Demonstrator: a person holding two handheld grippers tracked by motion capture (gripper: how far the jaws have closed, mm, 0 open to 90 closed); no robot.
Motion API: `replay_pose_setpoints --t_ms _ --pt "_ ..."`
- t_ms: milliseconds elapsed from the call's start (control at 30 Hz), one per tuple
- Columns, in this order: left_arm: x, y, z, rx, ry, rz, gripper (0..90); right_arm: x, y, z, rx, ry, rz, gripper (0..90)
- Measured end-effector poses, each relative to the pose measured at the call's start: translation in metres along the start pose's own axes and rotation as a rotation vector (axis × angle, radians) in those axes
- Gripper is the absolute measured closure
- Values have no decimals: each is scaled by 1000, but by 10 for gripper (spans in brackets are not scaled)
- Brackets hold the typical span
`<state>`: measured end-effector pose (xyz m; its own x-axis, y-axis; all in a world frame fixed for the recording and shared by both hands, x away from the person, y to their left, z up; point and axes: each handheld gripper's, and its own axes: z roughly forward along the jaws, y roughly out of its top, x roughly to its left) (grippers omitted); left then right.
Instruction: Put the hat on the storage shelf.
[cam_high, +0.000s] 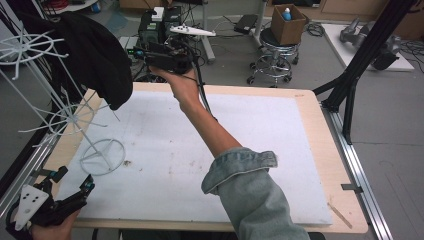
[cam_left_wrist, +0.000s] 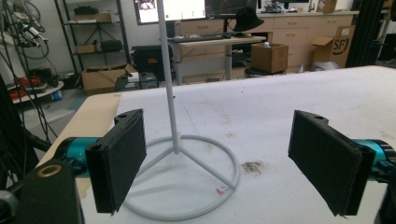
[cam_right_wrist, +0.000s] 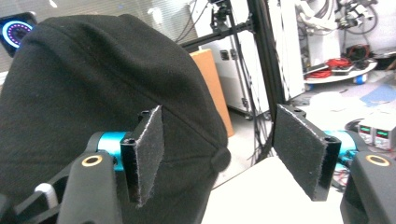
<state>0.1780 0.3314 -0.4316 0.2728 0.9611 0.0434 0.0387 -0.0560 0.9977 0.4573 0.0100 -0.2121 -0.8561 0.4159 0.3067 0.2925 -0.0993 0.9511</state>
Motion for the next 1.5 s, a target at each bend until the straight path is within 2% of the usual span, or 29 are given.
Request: replay_pose_setpoints --t_ms 133,233,333,567,667,800,967,1033,1133,1200,1300,1500 --pt "-2 0 6 5 -16 4 193 -9 0 -15 -5 -27 1 322" --pt "-4 1 10 6 -26 3 193 -15 2 -28 -17 -57 -17 319" --pt "-6 1 16 11 -42 8 193 -22 3 -44 -28 -99 -20 305" --pt "-10 2 24 20 -64 24 193 -39 3 -86 -50 -227 -61 270" --pt "-13 3 29 18 -76 24 193 -45 0 -103 -53 -269 -75 249" --pt "-16 3 34 20 -94 28 193 -55 0 -126 -49 -303 -61 211" --pt "-17 4 39 19 -106 29 193 -62 -2 -156 -74 -364 -87 178" --pt "-18 4 41 18 -109 29 193 -65 -3 -168 -64 -393 -86 148" --pt "-19 4 45 20 -121 33 193 -67 -7 -190 -105 -446 -133 122" --pt "-21 4 48 19 -126 36 193 -68 -9 -202 -101 -469 -151 121" --pt "-21 4 50 21 -132 35 193 -68 -14 -222 -129 -508 -196 118" --pt "-25 5 56 27 -149 37 193 -68 -26 -261 -133 -573 -265 112"
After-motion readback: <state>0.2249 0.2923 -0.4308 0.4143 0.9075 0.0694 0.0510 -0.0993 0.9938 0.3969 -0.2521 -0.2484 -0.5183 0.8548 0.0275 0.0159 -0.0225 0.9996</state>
